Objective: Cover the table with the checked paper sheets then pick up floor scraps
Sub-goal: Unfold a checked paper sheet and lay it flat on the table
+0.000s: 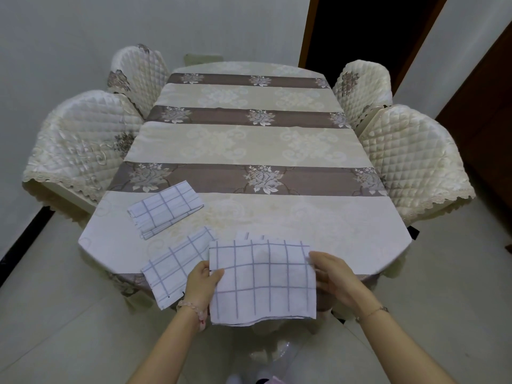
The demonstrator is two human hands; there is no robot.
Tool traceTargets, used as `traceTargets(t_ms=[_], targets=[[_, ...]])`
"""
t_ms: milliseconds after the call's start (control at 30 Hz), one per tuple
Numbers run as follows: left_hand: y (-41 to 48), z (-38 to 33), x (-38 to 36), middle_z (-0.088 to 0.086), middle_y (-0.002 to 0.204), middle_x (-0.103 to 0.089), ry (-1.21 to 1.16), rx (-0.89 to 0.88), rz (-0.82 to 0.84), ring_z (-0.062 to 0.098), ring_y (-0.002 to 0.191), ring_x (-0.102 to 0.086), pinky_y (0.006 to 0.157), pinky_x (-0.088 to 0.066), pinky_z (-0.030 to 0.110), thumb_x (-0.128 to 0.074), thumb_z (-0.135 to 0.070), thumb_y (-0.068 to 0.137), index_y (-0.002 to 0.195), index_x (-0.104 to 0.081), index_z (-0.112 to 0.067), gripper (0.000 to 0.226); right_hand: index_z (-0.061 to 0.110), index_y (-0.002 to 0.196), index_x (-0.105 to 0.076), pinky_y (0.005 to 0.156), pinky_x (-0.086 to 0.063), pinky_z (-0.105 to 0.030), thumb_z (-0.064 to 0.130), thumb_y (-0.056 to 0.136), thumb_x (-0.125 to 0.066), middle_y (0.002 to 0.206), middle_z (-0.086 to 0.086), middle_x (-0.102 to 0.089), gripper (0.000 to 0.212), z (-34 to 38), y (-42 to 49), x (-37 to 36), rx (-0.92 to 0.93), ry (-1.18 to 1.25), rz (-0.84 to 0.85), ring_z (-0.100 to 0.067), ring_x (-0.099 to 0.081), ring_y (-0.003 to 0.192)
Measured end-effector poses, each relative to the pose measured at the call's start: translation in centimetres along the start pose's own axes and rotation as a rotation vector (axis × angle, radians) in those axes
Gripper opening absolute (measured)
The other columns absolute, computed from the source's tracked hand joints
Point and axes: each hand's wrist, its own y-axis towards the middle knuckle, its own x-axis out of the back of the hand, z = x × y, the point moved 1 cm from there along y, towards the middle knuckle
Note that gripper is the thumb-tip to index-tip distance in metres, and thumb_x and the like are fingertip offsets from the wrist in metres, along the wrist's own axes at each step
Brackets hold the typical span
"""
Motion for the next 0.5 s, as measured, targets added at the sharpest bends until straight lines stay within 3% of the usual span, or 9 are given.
traceTargets(t_ms=[100, 233, 300, 400, 433, 500], targets=[[0.5, -0.3, -0.1, 0.022, 0.109, -0.065, -0.035, -0.007, -0.056, 0.032, 0.094, -0.061, 0.085, -0.05, 0.039, -0.058, -0.006, 0.088, 0.108, -0.056, 0.0, 0.021, 0.012, 0.105, -0.068, 0.078, -0.056, -0.036, 0.024, 0.085, -0.064, 0.103, -0.011, -0.073, 0.023, -1.8, -1.4, 0.2, -0.044, -0.129, 0.114, -0.027, -0.069, 0.097], [0.2, -0.9, -0.1, 0.017, 0.116, -0.06, -0.055, -0.032, -0.057, 0.032, 0.101, -0.058, 0.085, -0.048, 0.039, -0.054, -0.008, 0.091, 0.114, -0.051, -0.006, 0.023, 0.011, 0.097, -0.074, 0.075, -0.057, -0.029, 0.012, 0.086, -0.061, 0.095, -0.009, -0.075, 0.017, -2.9, -3.0, 0.1, -0.006, -0.234, 0.143, -0.018, -0.068, 0.082], [-0.3, -1.2, -0.3, 0.015, 0.129, -0.052, 0.075, -0.108, -0.089, 0.03, 0.112, -0.053, 0.091, -0.045, 0.038, -0.054, -0.011, 0.091, 0.127, -0.043, -0.008, 0.038, 0.007, 0.093, -0.074, 0.071, -0.054, -0.029, 0.012, 0.086, -0.061, 0.088, -0.013, -0.073, 0.015, -2.9, -3.5, 0.0, 0.023, -0.186, 0.113, -0.02, -0.063, 0.076], [-2.5, -2.3, -1.0, 0.01, 0.138, -0.039, 0.485, -0.409, -0.258, 0.024, 0.126, -0.041, 0.104, -0.035, 0.033, -0.059, -0.013, 0.088, 0.135, -0.038, -0.012, 0.051, -0.007, 0.083, -0.065, 0.061, -0.045, -0.026, 0.017, 0.083, -0.066, 0.072, -0.018, -0.049, 0.024, -2.3, -4.1, -0.4, 0.06, -0.073, 0.1, -0.021, -0.046, 0.069], [-3.4, -2.7, -1.5, 0.006, 0.136, -0.04, 0.575, -0.528, -0.233, 0.019, 0.124, -0.041, 0.105, -0.034, 0.03, -0.06, -0.015, 0.088, 0.132, -0.042, -0.014, 0.048, -0.003, 0.077, -0.064, 0.058, -0.043, -0.024, 0.017, 0.083, -0.066, 0.068, -0.013, -0.045, 0.021, -1.9, -4.4, -0.7, 0.078, -0.058, 0.099, -0.02, -0.043, 0.065], [-5.5, -3.2, -3.0, -0.006, 0.127, -0.046, 0.603, -0.641, 0.011, 0.002, 0.112, -0.044, 0.104, -0.036, 0.025, -0.061, -0.025, 0.087, 0.122, -0.048, -0.025, 0.037, 0.009, 0.068, -0.063, 0.054, -0.04, -0.024, 0.017, 0.084, -0.066, 0.063, -0.008, -0.044, 0.018, -1.1, -4.8, -1.5, 0.109, -0.045, 0.097, -0.017, -0.042, 0.06]])
